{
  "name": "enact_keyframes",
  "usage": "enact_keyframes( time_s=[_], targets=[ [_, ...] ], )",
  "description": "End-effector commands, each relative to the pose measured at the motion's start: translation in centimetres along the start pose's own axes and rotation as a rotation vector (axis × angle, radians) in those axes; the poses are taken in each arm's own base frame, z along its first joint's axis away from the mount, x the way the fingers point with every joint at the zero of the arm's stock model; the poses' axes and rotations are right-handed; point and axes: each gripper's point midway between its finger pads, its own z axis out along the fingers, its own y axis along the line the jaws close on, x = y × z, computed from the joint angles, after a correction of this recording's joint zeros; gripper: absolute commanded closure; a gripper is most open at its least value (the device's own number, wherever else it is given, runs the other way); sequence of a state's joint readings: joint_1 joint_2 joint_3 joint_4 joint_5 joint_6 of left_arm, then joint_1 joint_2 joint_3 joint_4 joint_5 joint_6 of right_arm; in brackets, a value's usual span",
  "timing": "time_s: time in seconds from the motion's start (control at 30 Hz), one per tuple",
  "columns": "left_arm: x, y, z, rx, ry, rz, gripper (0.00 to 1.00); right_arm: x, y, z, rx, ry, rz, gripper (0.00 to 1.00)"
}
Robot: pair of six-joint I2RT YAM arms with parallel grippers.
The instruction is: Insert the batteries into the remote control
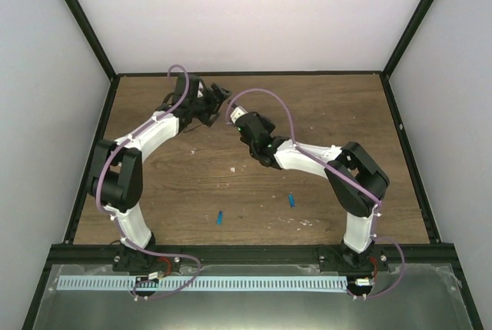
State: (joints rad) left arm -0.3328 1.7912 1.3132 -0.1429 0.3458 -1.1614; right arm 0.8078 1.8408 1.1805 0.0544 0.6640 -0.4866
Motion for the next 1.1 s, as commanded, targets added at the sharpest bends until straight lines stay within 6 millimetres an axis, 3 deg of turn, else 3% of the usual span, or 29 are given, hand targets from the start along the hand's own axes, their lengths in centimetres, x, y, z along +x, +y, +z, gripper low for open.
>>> enact_keyframes(
  time_s=[0.0, 0.33, 1.07],
  targets=[
    [0.1, -2.5, -1.4, 0.080, -0.009, 0.015, 0.08, -2.3, -0.8, -1.1, 0.041, -0.067, 0.002, 0.99],
    [0.5, -2.4, -1.1, 0.084, 0.009, 0.027, 0.37, -3.3, 0.1, -1.5, 0.062, -0.089, -0.050, 0.99],
    [0.7, -2.3, -0.2, 0.077, 0.031, 0.037, 0.73, -3.5, 0.2, -1.7, 0.112, -0.119, -0.122, 0.99]
  ],
)
